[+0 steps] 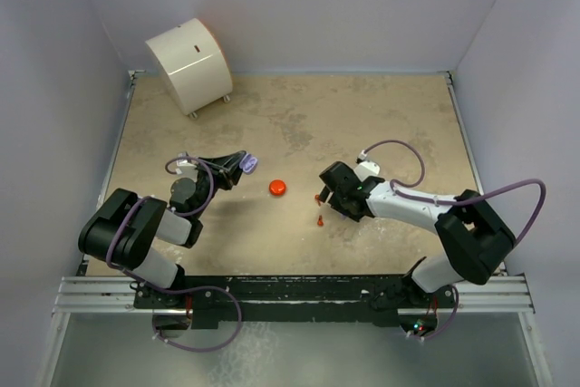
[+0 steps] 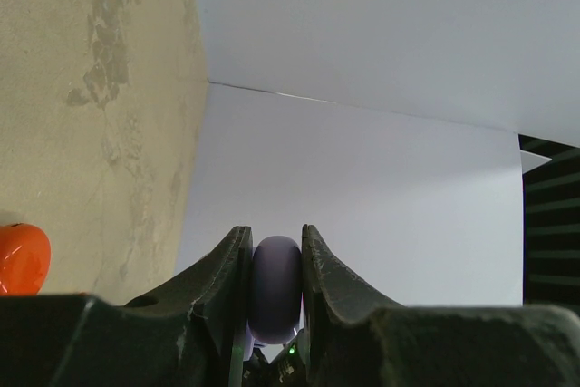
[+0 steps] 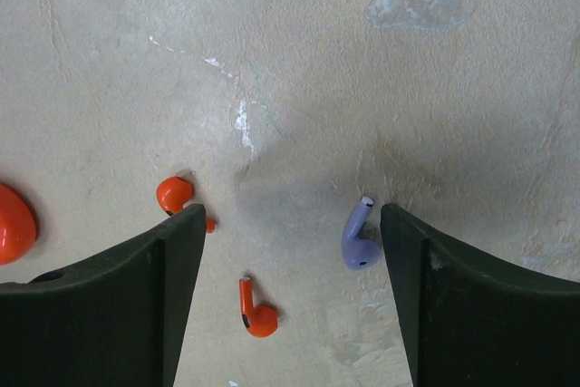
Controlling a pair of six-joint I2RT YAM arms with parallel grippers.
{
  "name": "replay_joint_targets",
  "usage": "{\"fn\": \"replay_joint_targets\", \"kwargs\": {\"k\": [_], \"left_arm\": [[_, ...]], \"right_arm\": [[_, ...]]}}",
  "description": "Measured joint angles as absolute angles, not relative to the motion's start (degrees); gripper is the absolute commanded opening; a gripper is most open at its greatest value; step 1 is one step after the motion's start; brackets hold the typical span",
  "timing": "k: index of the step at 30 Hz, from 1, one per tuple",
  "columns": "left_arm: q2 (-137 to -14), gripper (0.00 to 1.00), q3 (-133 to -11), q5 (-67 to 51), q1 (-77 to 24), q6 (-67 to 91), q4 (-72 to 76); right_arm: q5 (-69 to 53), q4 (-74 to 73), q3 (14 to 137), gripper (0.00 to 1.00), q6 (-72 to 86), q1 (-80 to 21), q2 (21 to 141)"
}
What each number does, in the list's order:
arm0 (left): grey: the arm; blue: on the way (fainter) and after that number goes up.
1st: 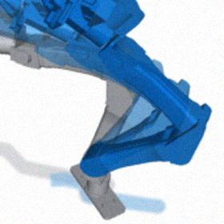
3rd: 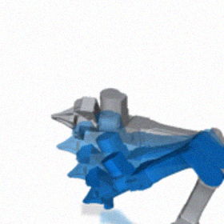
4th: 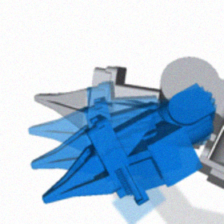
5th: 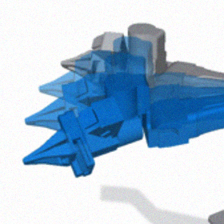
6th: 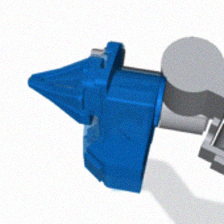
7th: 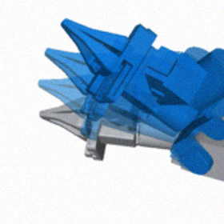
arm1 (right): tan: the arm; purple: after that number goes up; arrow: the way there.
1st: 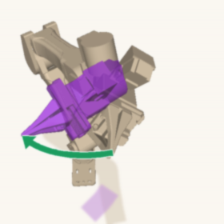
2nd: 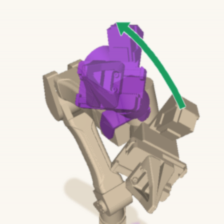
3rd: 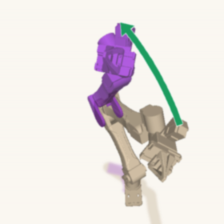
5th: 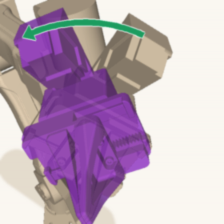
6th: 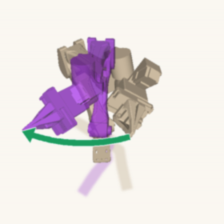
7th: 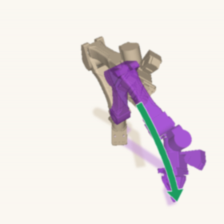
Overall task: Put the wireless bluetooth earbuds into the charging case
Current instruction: Adjust the earbud at the center of the board.
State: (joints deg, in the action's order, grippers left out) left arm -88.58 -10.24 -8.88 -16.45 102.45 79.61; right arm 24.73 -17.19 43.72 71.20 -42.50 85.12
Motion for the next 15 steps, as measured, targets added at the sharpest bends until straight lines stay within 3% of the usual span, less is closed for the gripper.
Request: {"fn": "replay_joint_targets", "kwargs": {"k": [15], "left_arm": [[-88.29,0.00,-7.94,-8.88,-16.12,102.48,80.60]], "right_arm": [[26.17,-19.99,43.77,0.80,73.25,-48.49,85.03]]}}
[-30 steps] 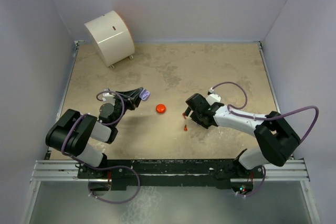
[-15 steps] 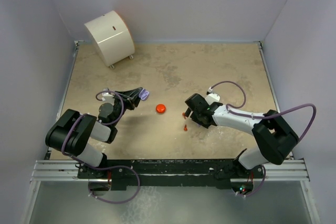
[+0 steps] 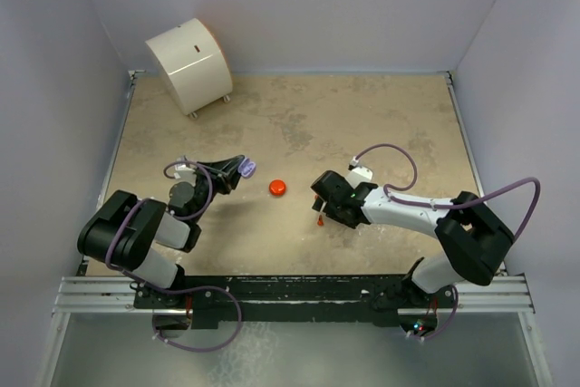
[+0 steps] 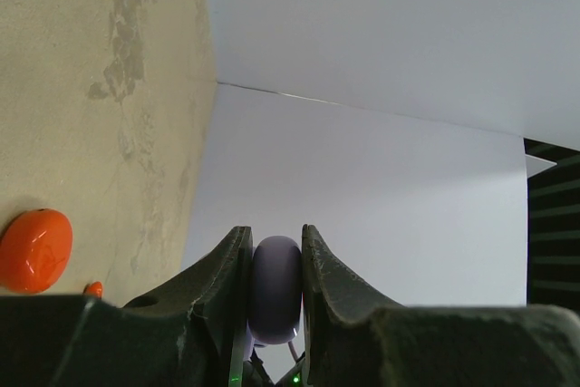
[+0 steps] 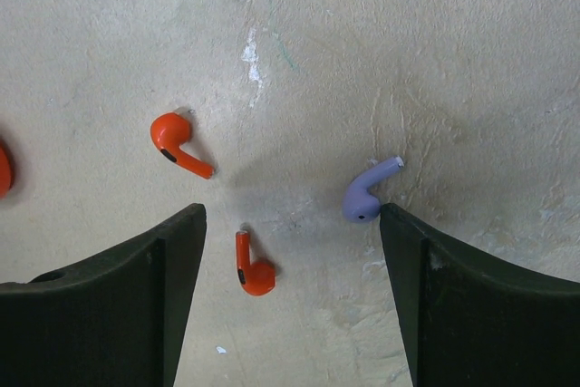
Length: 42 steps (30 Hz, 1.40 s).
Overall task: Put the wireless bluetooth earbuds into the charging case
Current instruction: Adjust the earbud at the center of the board, then pick up the earbud from the center of the board.
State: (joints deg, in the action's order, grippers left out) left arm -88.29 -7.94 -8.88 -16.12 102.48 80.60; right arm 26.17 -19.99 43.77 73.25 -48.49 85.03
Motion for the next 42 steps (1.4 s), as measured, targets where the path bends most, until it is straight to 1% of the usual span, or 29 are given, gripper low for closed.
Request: {"fn": "replay_joint_targets", "kwargs": {"k": [6,11,14,25,42], "left_arm": [[-87.55,0.00,-7.62,-8.88,-15.99,102.48,80.66],[-87.37,0.00,-7.60,-8.97,-15.40,102.67,80.75],[-87.20,0.00,-7.60,-9.06,-15.20,102.76,80.75],[-86.87,0.00,-6.72,-9.65,-14.06,102.91,81.06],[-86.85,0.00,-5.78,-10.35,-12.60,102.94,81.91]], "right_arm": [[26.06,-20.21,43.79,0.77,73.65,-48.49,85.03],[26.06,-20.47,43.79,0.71,73.58,-48.47,85.10],[26.20,-20.84,43.79,0.69,73.54,-48.47,85.17],[27.83,-22.39,47.62,0.68,70.89,-48.47,89.52],[28.01,-23.00,47.68,0.65,70.17,-48.42,89.52]]}}
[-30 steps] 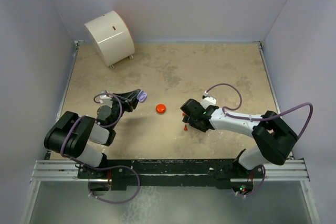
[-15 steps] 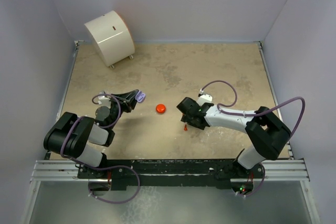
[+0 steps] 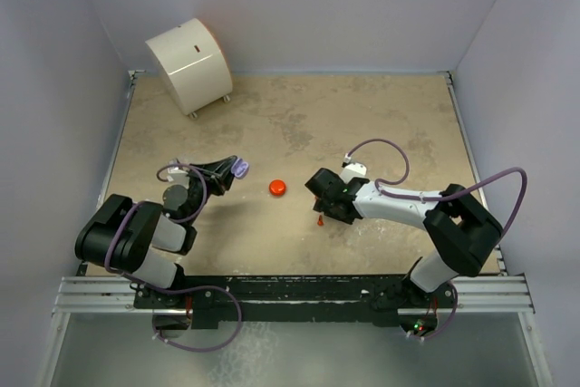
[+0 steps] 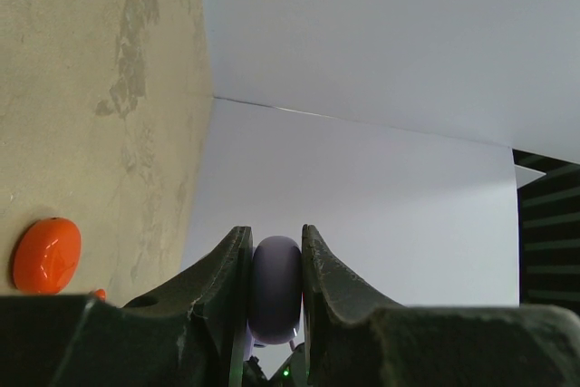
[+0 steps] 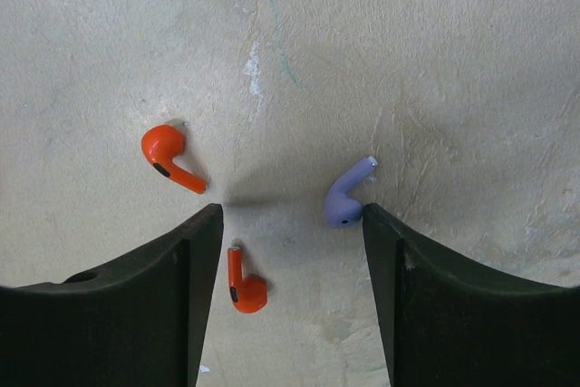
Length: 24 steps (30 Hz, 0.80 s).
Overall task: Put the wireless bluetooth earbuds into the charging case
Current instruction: Pick up the earbud from the center of the board.
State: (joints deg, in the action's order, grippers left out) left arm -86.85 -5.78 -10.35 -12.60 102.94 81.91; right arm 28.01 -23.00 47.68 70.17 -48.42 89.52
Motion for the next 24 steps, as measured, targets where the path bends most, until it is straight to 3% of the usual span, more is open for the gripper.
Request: {"fn": "replay_joint_targets", "kwargs": {"k": [17,24], "left_arm": [[-71.88,0.00,-3.95,-9.15,-12.38,100.92,73.87],[-66.54,0.00,-3.92,-8.05,-12.38,99.39,67.48]], "right_arm": [[28.93,-21.47,46.06,0.62,60.51,-48.42,88.79],[28.99,-20.86,45.45,0.56,58.89,-48.29,88.36]]}}
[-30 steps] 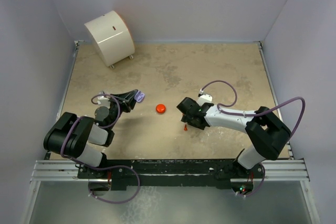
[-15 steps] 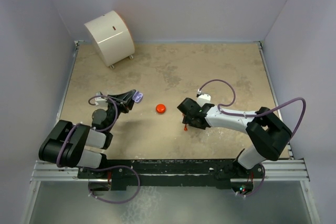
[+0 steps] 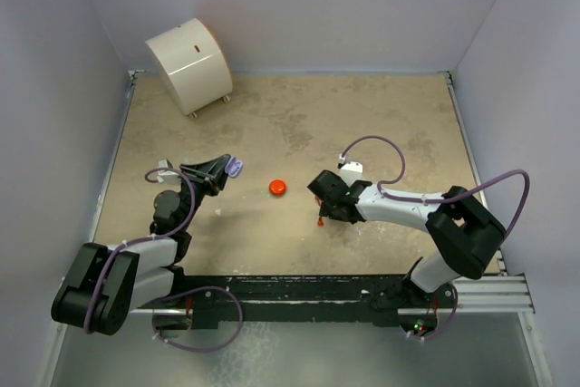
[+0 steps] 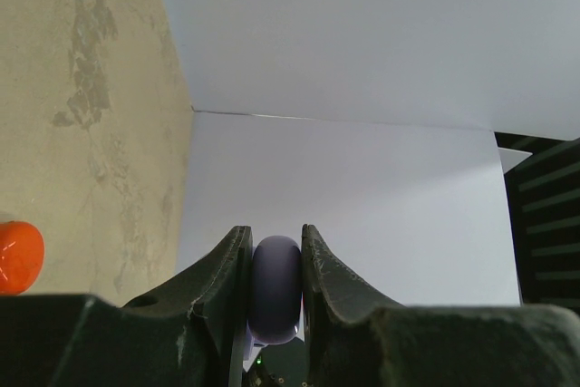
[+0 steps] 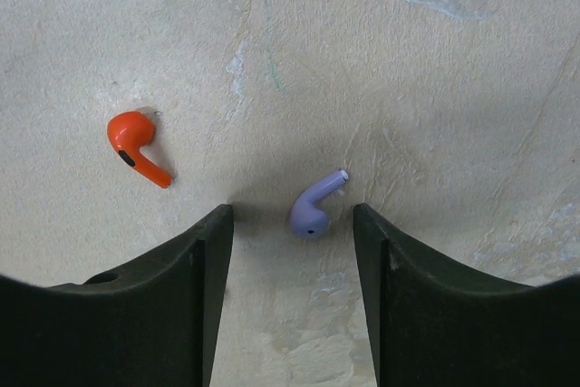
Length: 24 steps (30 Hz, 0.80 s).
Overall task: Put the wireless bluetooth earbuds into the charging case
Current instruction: Pick up the earbud from the center of the board.
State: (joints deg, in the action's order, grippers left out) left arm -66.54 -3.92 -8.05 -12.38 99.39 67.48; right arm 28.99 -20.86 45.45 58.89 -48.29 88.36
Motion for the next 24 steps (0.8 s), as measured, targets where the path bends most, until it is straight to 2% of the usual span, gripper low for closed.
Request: {"fn": "replay_joint_targets", "kwargs": {"k": [17,24], "left_arm": [[-65.69,0.00,-3.95,-7.64,-12.38,98.72,64.55],[-65.69,0.00,-3.92,-7.62,-12.38,98.35,64.55]], "right_arm": [[28.97,-20.14,45.30,0.34,58.26,-47.92,88.33],[28.97,-19.57,45.12,0.30,58.02,-47.92,88.33]]}}
